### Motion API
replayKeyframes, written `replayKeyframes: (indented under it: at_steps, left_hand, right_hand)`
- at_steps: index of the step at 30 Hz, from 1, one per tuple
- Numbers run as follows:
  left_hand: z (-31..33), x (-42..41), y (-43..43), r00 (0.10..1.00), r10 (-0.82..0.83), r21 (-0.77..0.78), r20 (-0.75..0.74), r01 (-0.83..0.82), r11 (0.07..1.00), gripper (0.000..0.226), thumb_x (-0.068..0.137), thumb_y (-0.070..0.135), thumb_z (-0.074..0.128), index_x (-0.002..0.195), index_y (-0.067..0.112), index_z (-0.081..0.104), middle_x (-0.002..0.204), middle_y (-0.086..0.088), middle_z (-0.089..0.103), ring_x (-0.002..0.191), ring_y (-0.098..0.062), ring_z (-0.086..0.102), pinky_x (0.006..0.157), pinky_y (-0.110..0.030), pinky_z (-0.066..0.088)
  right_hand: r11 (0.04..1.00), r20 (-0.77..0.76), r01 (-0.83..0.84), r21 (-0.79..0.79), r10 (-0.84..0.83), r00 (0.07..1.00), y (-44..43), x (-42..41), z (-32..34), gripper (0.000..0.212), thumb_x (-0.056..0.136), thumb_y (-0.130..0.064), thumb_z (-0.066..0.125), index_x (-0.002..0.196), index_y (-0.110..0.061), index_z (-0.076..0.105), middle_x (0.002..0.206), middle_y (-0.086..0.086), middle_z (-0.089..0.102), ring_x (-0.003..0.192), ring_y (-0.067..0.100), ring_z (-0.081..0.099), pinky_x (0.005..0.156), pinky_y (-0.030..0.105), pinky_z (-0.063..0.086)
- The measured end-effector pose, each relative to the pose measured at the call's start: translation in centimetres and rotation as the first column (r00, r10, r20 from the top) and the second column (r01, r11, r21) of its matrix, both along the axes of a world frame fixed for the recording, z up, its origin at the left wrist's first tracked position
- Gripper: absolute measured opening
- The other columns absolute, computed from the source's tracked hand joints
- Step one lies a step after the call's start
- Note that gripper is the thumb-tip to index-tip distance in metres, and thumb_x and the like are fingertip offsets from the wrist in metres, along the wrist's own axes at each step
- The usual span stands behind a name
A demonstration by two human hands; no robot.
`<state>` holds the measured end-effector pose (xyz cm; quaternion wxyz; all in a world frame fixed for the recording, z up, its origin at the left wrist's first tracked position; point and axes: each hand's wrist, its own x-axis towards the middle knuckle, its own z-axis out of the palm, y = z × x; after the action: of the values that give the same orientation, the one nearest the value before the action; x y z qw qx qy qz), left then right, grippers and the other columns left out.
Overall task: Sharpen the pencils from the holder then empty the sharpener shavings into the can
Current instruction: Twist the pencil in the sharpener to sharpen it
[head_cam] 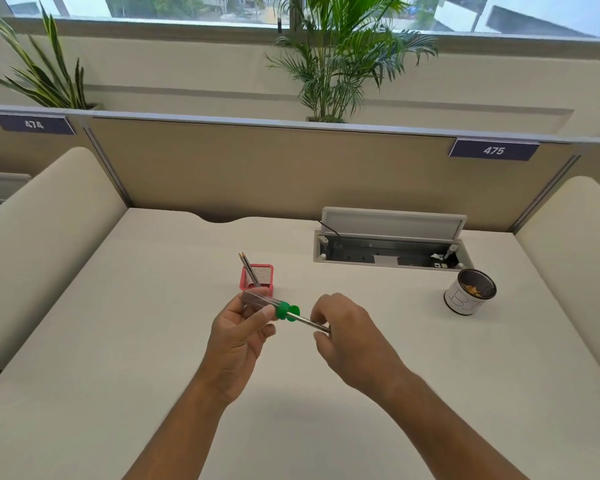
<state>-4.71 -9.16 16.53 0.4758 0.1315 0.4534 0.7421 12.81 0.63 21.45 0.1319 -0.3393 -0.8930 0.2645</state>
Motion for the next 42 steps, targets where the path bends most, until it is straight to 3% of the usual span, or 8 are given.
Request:
replayKeyframes:
  at_steps: [9, 14, 23, 26, 28, 32, 36, 42]
  left_hand:
    - [0.4, 2.6, 0.3, 0.986, 0.049, 0.078, 0.162, -0.062, 0.995, 0.047, 0.112, 0.026, 0.043, 0.147, -0.004, 0.053, 0.137, -0.029, 0.069, 0.128, -0.041, 0.070, 0.108, -0.046, 0.057]
    - [1.4, 3.4, 0.8, 0.989, 0.114, 0.038, 0.091, -0.118, 0.992, 0.040, 0.109, 0.026, 0.049, 0.146, 0.017, 0.058, 0.129, -0.022, 0.076, 0.118, -0.040, 0.075, 0.101, -0.045, 0.061]
    - [0.6, 3.5, 1.4, 0.957, 0.202, 0.012, 0.207, -0.209, 0.978, 0.040, 0.108, 0.013, 0.052, 0.147, 0.004, 0.059, 0.136, -0.023, 0.072, 0.117, -0.035, 0.077, 0.092, -0.042, 0.066]
    - [0.5, 3.4, 1.8, 0.962, 0.191, -0.005, 0.193, -0.193, 0.981, 0.038, 0.109, 0.013, 0.052, 0.145, 0.004, 0.059, 0.134, -0.023, 0.073, 0.115, -0.036, 0.077, 0.095, -0.044, 0.065]
    - [0.4, 3.0, 2.0, 0.973, 0.166, -0.025, 0.158, -0.164, 0.986, 0.037, 0.109, 0.013, 0.051, 0.144, 0.005, 0.060, 0.131, -0.022, 0.075, 0.115, -0.037, 0.077, 0.098, -0.046, 0.063]
    - [0.3, 2.7, 2.5, 0.982, 0.143, -0.053, 0.126, -0.137, 0.989, 0.037, 0.110, 0.013, 0.051, 0.144, 0.006, 0.060, 0.126, -0.019, 0.078, 0.115, -0.036, 0.077, 0.100, -0.047, 0.062]
    - [0.1, 2.7, 3.0, 0.979, 0.164, -0.075, 0.118, -0.156, 0.985, 0.037, 0.109, 0.013, 0.052, 0.144, 0.007, 0.061, 0.126, -0.019, 0.078, 0.113, -0.036, 0.078, 0.097, -0.045, 0.063]
    - [-0.3, 2.9, 3.4, 0.967, 0.201, -0.081, 0.156, -0.190, 0.978, 0.037, 0.109, 0.012, 0.054, 0.144, 0.004, 0.060, 0.128, -0.022, 0.076, 0.112, -0.036, 0.078, 0.093, -0.043, 0.066]
  right_hand:
    - [0.988, -0.108, 0.100, 0.121, -0.088, 0.990, -1.9, 1.4, -1.3, 0.017, 0.099, -0.035, 0.065, 0.113, -0.026, 0.070, 0.089, -0.006, 0.072, 0.076, 0.017, 0.065, 0.068, 0.033, 0.056]
    - [0.986, -0.127, 0.134, 0.103, -0.121, 0.985, -2.0, 2.1, -2.1, 0.020, 0.090, -0.018, 0.076, 0.092, -0.023, 0.057, 0.087, -0.007, 0.056, 0.069, 0.009, 0.050, 0.061, 0.011, 0.037]
    - [0.875, -0.067, 0.140, 0.463, -0.123, 0.990, -1.8, 2.7, -2.4, 0.013, 0.089, -0.029, 0.078, 0.084, -0.021, 0.069, 0.073, -0.006, 0.058, 0.062, 0.017, 0.050, 0.040, 0.029, 0.042]
    - [0.927, -0.029, 0.156, 0.341, -0.156, 0.987, -1.4, 2.4, -2.9, 0.021, 0.100, -0.035, 0.063, 0.084, -0.022, 0.067, 0.071, -0.007, 0.061, 0.061, 0.017, 0.053, 0.047, 0.035, 0.049]
    - [0.983, -0.048, 0.180, -0.027, -0.181, 0.982, -0.9, 2.3, -2.8, 0.033, 0.105, -0.039, 0.053, 0.081, -0.019, 0.064, 0.068, -0.003, 0.066, 0.060, 0.017, 0.056, 0.058, 0.045, 0.053]
    - [0.948, -0.142, 0.175, -0.267, -0.219, 0.965, -0.4, 2.4, -2.3, 0.022, 0.091, -0.042, 0.076, 0.088, -0.023, 0.065, 0.071, -0.005, 0.069, 0.061, 0.009, 0.056, 0.062, 0.034, 0.054]
    - [0.983, -0.134, 0.152, 0.105, -0.137, 0.981, -0.3, 2.5, -3.5, 0.033, 0.083, -0.029, 0.085, 0.080, -0.025, 0.052, 0.075, -0.010, 0.053, 0.063, 0.011, 0.049, 0.057, 0.024, 0.043]
    - [0.826, -0.038, 0.080, 0.558, -0.071, 0.997, -0.3, 2.3, -4.0, 0.021, 0.087, -0.025, 0.079, 0.077, -0.018, 0.061, 0.068, -0.004, 0.055, 0.056, 0.018, 0.048, 0.041, 0.027, 0.032]
